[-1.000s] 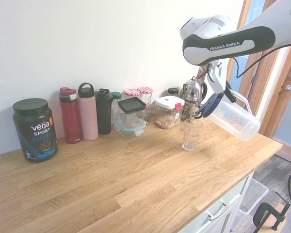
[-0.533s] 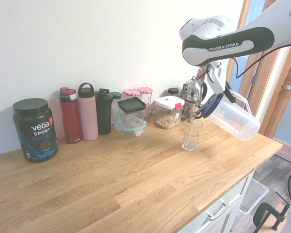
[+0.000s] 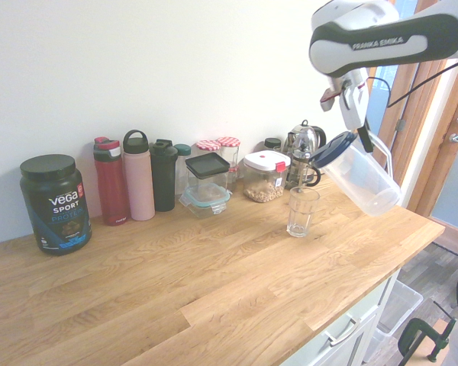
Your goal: Pour me some water
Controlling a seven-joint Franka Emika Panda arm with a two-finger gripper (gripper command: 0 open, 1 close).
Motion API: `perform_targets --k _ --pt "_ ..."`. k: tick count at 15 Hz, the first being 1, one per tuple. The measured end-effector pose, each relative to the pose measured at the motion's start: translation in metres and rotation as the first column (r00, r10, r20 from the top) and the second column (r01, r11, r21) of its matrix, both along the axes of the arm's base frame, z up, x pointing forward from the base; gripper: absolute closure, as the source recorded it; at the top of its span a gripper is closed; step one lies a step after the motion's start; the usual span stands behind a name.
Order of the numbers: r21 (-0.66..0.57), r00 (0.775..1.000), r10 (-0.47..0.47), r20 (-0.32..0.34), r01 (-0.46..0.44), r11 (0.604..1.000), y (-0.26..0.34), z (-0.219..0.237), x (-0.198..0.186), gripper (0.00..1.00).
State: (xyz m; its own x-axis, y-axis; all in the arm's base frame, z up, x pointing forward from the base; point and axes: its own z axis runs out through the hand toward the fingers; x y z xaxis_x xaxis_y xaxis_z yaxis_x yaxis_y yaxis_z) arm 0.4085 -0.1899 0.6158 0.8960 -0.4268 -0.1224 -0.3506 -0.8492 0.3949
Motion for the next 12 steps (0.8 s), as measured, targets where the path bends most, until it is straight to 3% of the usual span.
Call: perform_targets --k 3,6,10,12 --pt "0.132 0.988 -0.046 0.146 0.026 0.991 -0.023 0.008 -0.024 1.0" --pt "0.246 0.963 -0.133 0.236 0.073 0.967 -0.026 -0.018 -0.041 1.0" --pt "0.348 0.904 -0.257 0.341 0.132 0.928 -0.041 -0.048 -0.096 1.0" --pt "0.393 0.861 -0.306 0.406 0.137 0.909 -0.04 -0.044 -0.125 1.0"
